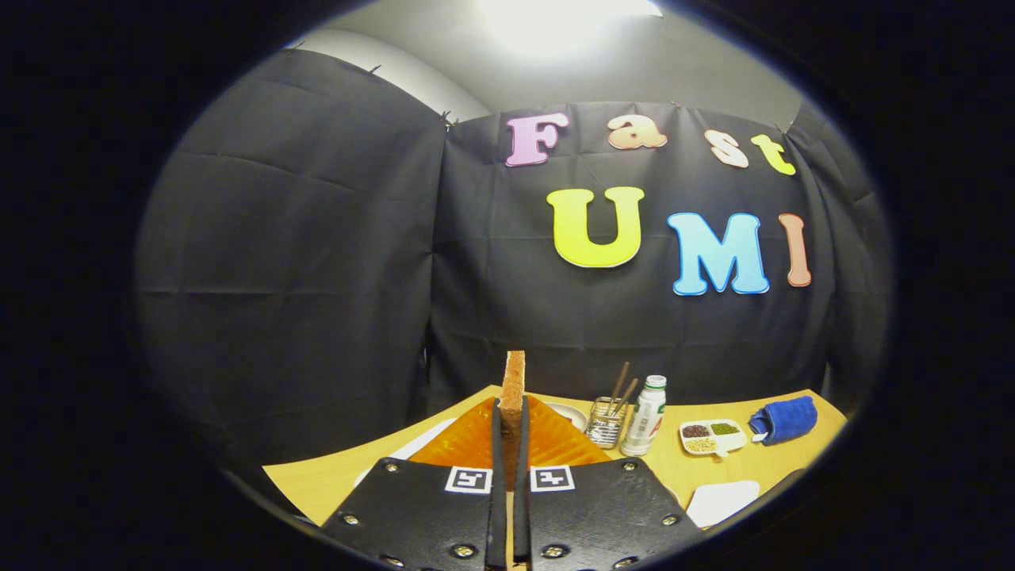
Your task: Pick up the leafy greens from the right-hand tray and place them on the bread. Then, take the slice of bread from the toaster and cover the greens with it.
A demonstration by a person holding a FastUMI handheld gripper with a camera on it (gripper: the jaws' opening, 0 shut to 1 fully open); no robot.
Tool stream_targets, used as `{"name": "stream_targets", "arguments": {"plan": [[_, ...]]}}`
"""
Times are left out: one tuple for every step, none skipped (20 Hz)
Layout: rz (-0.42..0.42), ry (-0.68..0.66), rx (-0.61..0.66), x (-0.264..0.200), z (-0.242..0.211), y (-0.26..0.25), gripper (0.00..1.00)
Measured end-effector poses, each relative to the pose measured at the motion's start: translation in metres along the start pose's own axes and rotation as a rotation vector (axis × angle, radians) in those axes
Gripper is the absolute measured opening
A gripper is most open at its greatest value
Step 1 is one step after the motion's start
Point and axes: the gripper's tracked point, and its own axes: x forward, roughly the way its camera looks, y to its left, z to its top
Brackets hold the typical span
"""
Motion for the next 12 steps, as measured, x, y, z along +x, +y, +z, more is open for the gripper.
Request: {"name": "stream_targets", "arguments": {"plan": [[-0.012,0.009,-0.001,-0.003,-0.005,-0.009,0.03],[-0.026,0.019,-0.003,-0.003,-0.011,-0.018,0.03],[-0.039,0.029,-0.005,-0.005,-0.017,-0.026,0.04],[-0.049,0.042,-0.003,-0.005,-0.024,-0.034,0.03],[-0.054,0.054,0.003,-0.006,-0.03,-0.039,0.04],[-0.057,0.066,0.008,-0.006,-0.037,-0.043,0.04],[-0.058,0.079,0.012,-0.007,-0.044,-0.047,0.04],[-0.061,0.091,0.018,-0.007,-0.051,-0.052,0.04],[-0.066,0.098,0.019,-0.009,-0.058,-0.057,0.04],[-0.074,0.108,0.015,-0.009,-0.063,-0.063,0.04],[-0.078,0.117,0.013,-0.012,-0.069,-0.067,0.04],[-0.083,0.125,0.006,-0.012,-0.075,-0.071,0.04]]}}
